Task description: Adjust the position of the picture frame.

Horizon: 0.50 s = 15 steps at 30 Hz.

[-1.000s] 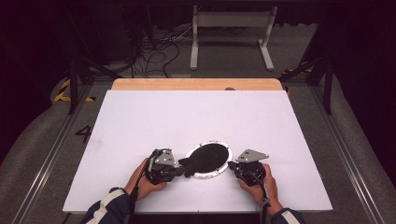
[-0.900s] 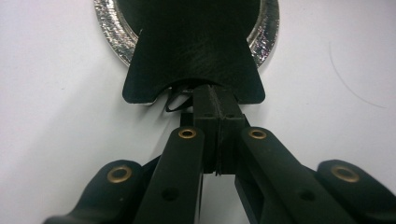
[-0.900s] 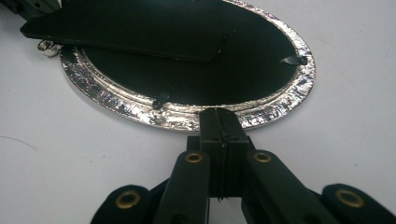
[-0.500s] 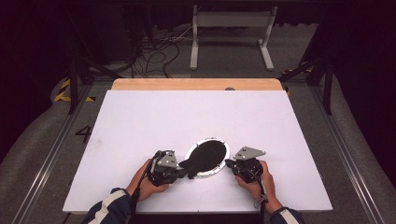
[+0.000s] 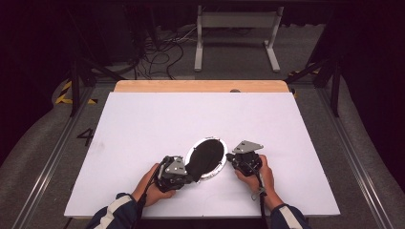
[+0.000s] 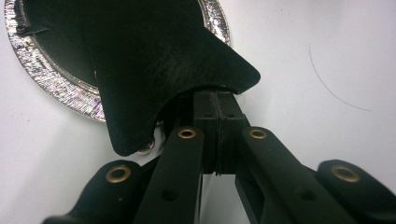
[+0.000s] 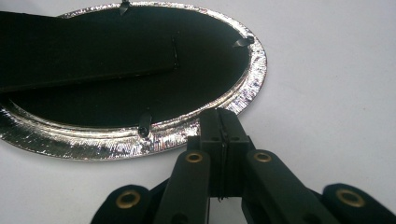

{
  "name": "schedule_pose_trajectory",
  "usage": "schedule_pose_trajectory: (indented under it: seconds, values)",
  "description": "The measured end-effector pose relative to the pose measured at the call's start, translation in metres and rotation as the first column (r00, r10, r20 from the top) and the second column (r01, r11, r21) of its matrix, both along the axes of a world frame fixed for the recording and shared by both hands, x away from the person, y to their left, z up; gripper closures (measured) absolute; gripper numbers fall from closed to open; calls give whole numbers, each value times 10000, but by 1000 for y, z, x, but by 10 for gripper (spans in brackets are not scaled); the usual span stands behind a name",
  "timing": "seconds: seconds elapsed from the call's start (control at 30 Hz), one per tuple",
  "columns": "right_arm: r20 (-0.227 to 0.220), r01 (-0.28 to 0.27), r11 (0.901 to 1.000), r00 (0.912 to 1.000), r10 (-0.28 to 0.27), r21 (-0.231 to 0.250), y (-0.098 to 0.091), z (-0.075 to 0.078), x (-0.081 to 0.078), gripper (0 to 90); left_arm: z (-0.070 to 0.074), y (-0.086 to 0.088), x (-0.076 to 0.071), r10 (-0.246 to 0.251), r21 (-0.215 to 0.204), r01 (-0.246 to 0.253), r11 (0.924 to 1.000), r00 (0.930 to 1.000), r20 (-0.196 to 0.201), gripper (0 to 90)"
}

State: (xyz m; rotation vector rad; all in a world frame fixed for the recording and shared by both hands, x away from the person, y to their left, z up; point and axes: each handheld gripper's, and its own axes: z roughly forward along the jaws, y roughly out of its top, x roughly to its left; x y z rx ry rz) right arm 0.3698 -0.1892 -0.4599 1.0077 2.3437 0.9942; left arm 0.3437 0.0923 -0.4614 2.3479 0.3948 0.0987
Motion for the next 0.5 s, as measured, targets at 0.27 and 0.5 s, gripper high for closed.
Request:
schedule_pose_trajectory:
  seconds: [0.27,0.5]
  values:
    - [2,-76,10000,10000,76,48,-2,0,-9,897,4,6,-7,-616,495,590,9970,9966,542,900]
    - [-329,-755,9971,9966,759,134,-7,1,-31,890,11,37,4,529,-262,-513,9983,9964,663,891]
